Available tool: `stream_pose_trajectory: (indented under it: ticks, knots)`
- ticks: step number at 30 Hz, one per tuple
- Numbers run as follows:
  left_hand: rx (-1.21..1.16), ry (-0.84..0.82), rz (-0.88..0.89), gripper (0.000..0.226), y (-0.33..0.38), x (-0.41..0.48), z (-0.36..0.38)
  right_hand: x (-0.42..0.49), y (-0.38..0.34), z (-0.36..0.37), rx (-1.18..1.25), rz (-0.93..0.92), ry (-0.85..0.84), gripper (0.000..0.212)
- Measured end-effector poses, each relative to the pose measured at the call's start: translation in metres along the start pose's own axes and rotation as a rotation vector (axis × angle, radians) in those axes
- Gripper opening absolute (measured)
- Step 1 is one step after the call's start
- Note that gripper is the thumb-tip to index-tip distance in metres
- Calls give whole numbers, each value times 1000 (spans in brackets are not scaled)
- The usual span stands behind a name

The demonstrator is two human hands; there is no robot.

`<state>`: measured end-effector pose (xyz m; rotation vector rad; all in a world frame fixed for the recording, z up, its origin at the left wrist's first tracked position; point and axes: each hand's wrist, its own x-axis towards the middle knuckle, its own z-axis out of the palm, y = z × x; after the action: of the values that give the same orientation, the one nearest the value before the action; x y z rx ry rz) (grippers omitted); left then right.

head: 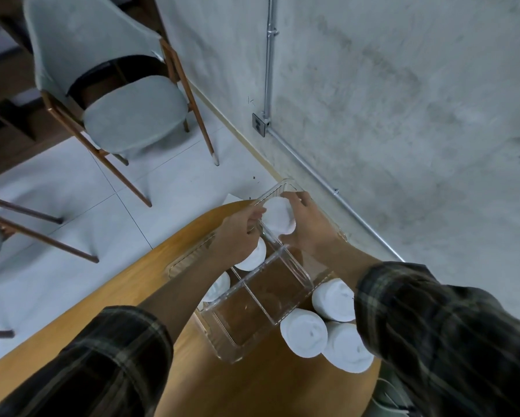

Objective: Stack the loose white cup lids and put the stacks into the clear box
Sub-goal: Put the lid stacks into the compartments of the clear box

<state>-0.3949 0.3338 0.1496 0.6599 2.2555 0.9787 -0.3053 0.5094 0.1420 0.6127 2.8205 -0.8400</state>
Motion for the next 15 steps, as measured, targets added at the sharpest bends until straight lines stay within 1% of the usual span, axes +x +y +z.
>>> stream_pose_trajectory:
  ticks: [4,7,10,12,15]
  knots:
    - [56,51,66,50,4,-17,-1,-18,-1,-5,8,36,32,99]
    - [102,86,114,45,6,-32,-3,-41,-5,-6,6,41,85,93]
    - [105,59,176,39,3,-51,-2,-72,-13,-2,-3,56,140,84]
    - [89,25,222,35,4,-66,1,-96,-18,6,-7,66,178,81]
    - [16,3,259,29,4,-90,11,-135,-22,23,22,98,151,76]
